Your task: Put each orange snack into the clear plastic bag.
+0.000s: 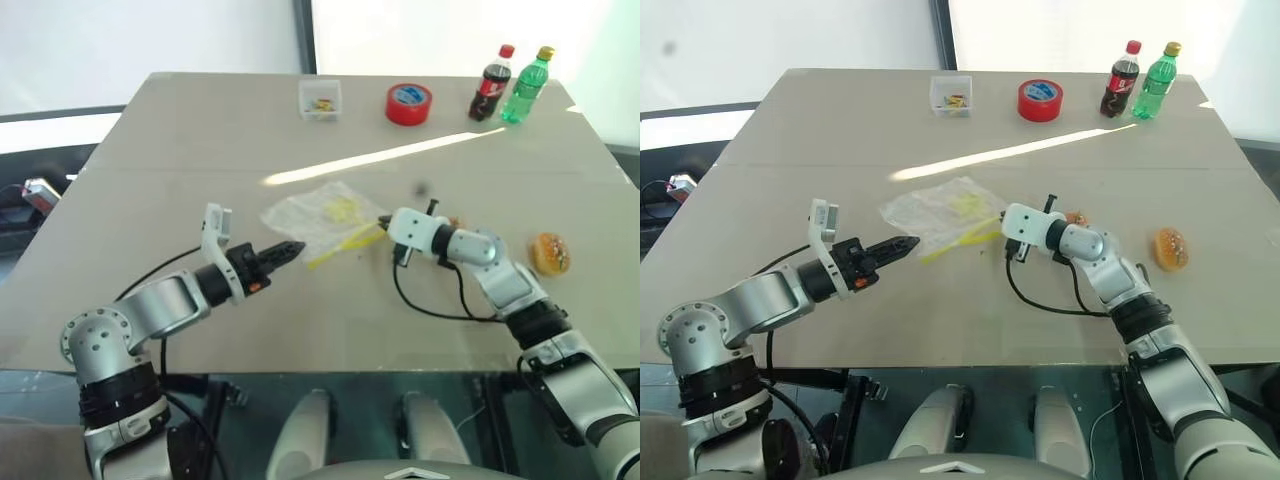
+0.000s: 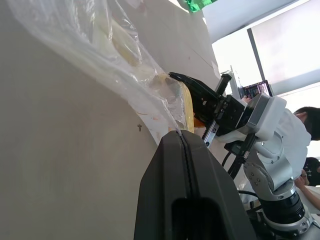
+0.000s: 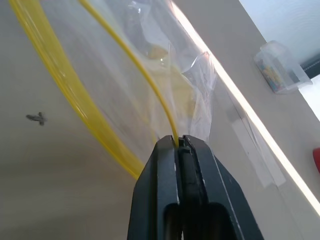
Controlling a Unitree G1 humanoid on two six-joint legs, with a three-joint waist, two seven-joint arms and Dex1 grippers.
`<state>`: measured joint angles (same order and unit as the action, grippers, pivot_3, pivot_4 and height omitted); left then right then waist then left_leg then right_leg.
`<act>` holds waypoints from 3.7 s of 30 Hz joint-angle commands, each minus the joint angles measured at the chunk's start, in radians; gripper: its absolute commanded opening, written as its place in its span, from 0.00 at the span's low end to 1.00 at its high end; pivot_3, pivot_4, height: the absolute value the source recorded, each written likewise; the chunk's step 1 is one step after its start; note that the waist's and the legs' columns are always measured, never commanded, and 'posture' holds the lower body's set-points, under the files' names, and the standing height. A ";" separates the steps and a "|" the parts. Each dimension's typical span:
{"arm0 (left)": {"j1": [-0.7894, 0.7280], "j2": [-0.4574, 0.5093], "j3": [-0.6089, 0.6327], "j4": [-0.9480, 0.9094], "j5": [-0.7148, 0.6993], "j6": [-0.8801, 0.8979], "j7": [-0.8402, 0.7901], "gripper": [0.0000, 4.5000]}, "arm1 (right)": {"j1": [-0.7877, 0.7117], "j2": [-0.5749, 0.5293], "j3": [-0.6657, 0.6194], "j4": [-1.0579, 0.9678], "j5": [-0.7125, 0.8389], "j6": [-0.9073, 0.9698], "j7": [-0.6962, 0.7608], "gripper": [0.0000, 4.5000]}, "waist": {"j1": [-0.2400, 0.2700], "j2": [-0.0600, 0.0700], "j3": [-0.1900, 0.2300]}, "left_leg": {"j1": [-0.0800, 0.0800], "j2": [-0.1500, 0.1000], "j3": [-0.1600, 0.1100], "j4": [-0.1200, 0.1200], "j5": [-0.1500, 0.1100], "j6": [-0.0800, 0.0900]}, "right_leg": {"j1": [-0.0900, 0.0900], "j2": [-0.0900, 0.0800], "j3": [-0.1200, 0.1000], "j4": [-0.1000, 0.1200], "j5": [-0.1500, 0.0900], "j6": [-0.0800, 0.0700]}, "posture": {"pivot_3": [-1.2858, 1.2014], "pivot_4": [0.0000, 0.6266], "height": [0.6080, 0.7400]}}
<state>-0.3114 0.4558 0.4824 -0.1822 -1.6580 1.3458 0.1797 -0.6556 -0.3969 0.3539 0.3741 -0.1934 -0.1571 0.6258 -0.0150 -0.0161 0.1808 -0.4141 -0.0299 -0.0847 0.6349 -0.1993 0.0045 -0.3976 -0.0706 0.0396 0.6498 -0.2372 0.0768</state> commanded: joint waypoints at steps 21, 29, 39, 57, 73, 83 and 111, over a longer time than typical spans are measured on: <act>-0.142 0.261 -0.569 -0.313 1.065 -0.664 -0.499 0.58 | -0.179 0.089 -0.003 -0.006 -0.183 0.164 -0.135 0.00 | -0.006 0.000 0.000 | -0.001 0.000 0.007 -0.006 0.001 -0.002 | -0.001 0.000 0.001 -0.005 0.000 0.000 | 0.52 0.24 1.00; -0.121 0.404 -0.793 -0.281 1.462 -0.759 -0.585 0.58 | -0.217 0.138 0.006 0.053 -0.213 0.171 -0.171 0.00 | -0.026 0.001 0.001 | -0.002 0.000 0.008 -0.010 -0.001 0.002 | -0.007 0.001 0.003 -0.003 0.000 0.000 | 0.52 0.24 1.00; -0.089 0.369 -0.783 -0.253 1.633 -0.805 -0.632 0.58 | -0.226 0.154 0.007 0.076 -0.222 0.156 -0.176 0.00 | -0.026 0.001 0.001 | -0.002 0.000 0.009 -0.010 -0.001 0.003 | -0.008 0.001 0.004 -0.002 0.000 0.000 | 0.52 0.24 1.00; -0.046 0.332 -0.723 -0.222 1.729 -0.834 -0.700 0.02 | -0.218 0.165 0.005 0.063 -0.225 0.167 -0.174 0.00 | -0.027 0.001 0.001 | -0.002 0.000 0.008 -0.008 -0.001 0.003 | -0.009 0.001 0.004 0.003 0.000 0.000 | 0.52 0.24 1.00; -0.035 0.302 -0.695 -0.138 1.810 -0.927 -0.693 0.00 | -0.165 0.114 -0.009 -0.082 -0.203 0.220 -0.113 0.78 | -0.027 0.001 0.001 | -0.002 0.000 0.008 -0.005 -0.001 0.003 | -0.012 0.001 0.006 0.010 0.000 0.000 | 0.52 0.24 1.00; -0.060 0.223 -0.638 -0.122 1.767 -0.943 -0.705 0.00 | -0.065 0.163 -0.092 -0.314 -0.030 0.571 0.003 0.61 | -0.027 0.001 0.001 | -0.002 0.000 0.008 -0.004 -0.001 0.003 | -0.012 0.001 0.006 0.012 0.000 0.000 | 0.52 0.24 1.00; -0.077 0.182 -0.657 -0.127 1.749 -1.036 -0.814 0.00 | -0.201 0.121 0.117 0.089 -0.275 0.033 -0.228 0.73 | -0.028 0.001 0.001 | -0.002 0.000 0.008 -0.003 -0.001 0.003 | -0.012 0.001 0.007 0.012 0.000 0.000 | 0.52 0.24 1.00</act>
<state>-0.3738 0.6381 -0.1871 -0.2846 0.0874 0.3355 -0.6317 -0.8300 -0.2644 0.4406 0.4539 -0.4284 -0.0375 0.4203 -0.0429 -0.0153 0.1814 -0.4164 -0.0295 -0.0763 0.6322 -0.2005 0.0072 -0.4099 -0.0694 0.0463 0.6615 -0.2374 0.0768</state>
